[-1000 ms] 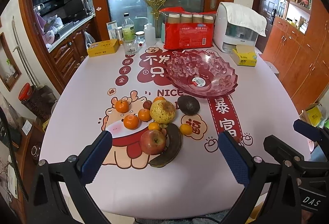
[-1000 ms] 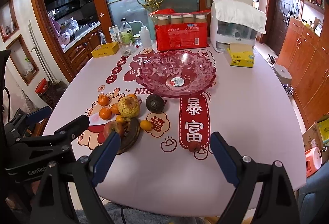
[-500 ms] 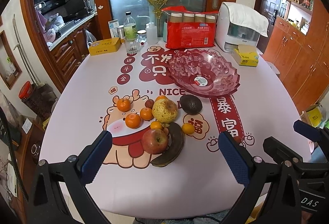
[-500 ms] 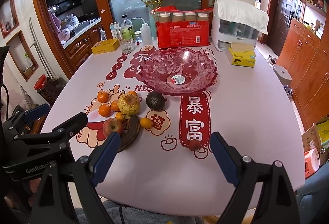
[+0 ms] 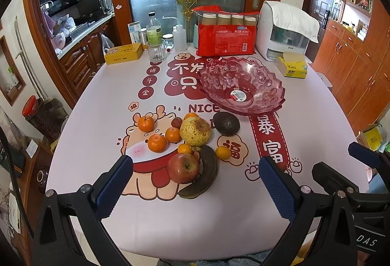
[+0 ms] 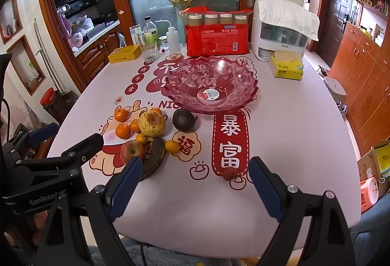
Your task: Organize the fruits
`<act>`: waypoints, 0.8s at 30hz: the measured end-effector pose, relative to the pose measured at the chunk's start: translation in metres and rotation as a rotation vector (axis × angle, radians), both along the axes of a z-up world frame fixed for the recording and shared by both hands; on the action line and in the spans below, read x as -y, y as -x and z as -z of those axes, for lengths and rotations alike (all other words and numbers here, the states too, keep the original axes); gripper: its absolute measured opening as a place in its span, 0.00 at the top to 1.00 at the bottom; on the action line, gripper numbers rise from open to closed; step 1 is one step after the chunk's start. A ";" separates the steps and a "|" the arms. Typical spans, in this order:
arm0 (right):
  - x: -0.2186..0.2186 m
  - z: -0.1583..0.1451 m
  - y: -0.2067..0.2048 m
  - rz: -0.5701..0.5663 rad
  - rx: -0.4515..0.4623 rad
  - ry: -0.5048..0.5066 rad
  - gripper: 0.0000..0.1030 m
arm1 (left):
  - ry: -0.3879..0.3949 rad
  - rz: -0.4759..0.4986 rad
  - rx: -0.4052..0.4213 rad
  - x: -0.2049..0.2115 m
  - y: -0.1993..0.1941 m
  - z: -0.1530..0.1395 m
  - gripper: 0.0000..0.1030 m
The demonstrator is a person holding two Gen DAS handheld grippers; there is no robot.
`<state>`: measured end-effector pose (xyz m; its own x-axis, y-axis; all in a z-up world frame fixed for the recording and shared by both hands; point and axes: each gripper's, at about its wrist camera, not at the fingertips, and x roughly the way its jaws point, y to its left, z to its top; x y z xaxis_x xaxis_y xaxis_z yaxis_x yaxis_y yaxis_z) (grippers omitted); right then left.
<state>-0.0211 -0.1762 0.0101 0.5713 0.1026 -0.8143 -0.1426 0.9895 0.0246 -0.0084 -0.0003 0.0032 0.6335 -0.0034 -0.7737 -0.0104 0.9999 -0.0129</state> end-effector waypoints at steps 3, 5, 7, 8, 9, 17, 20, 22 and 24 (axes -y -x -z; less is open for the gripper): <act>0.002 -0.002 -0.004 0.003 0.003 -0.001 0.13 | -0.003 -0.001 0.004 0.000 -0.002 -0.002 0.01; 0.002 -0.004 -0.005 0.003 0.006 -0.002 0.13 | -0.006 -0.003 0.008 -0.001 -0.001 -0.003 0.01; 0.002 -0.006 -0.005 0.000 0.011 -0.001 0.13 | -0.006 -0.007 0.009 0.000 -0.003 -0.005 0.01; 0.002 -0.007 -0.006 -0.002 0.012 -0.002 0.13 | -0.006 -0.008 0.009 0.002 -0.004 -0.007 0.01; 0.003 -0.007 -0.006 -0.004 0.013 -0.005 0.13 | -0.006 -0.008 0.008 0.002 -0.004 -0.007 0.01; 0.000 -0.011 -0.005 -0.020 0.031 0.008 0.13 | 0.004 -0.026 0.008 0.002 -0.002 -0.013 0.01; -0.003 -0.014 -0.006 -0.012 0.037 0.009 0.13 | 0.000 -0.021 0.008 0.002 -0.002 -0.013 0.01; -0.005 -0.014 -0.006 -0.005 0.039 0.010 0.13 | 0.000 -0.011 0.013 -0.001 -0.004 -0.016 0.01; -0.010 -0.015 -0.007 0.004 0.040 0.014 0.13 | -0.001 0.004 0.014 -0.004 -0.006 -0.018 0.01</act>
<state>-0.0145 -0.1667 0.0250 0.6040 0.0893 -0.7920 -0.1392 0.9902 0.0054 -0.0021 0.0033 0.0212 0.6445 -0.0050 -0.7646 -0.0065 0.9999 -0.0120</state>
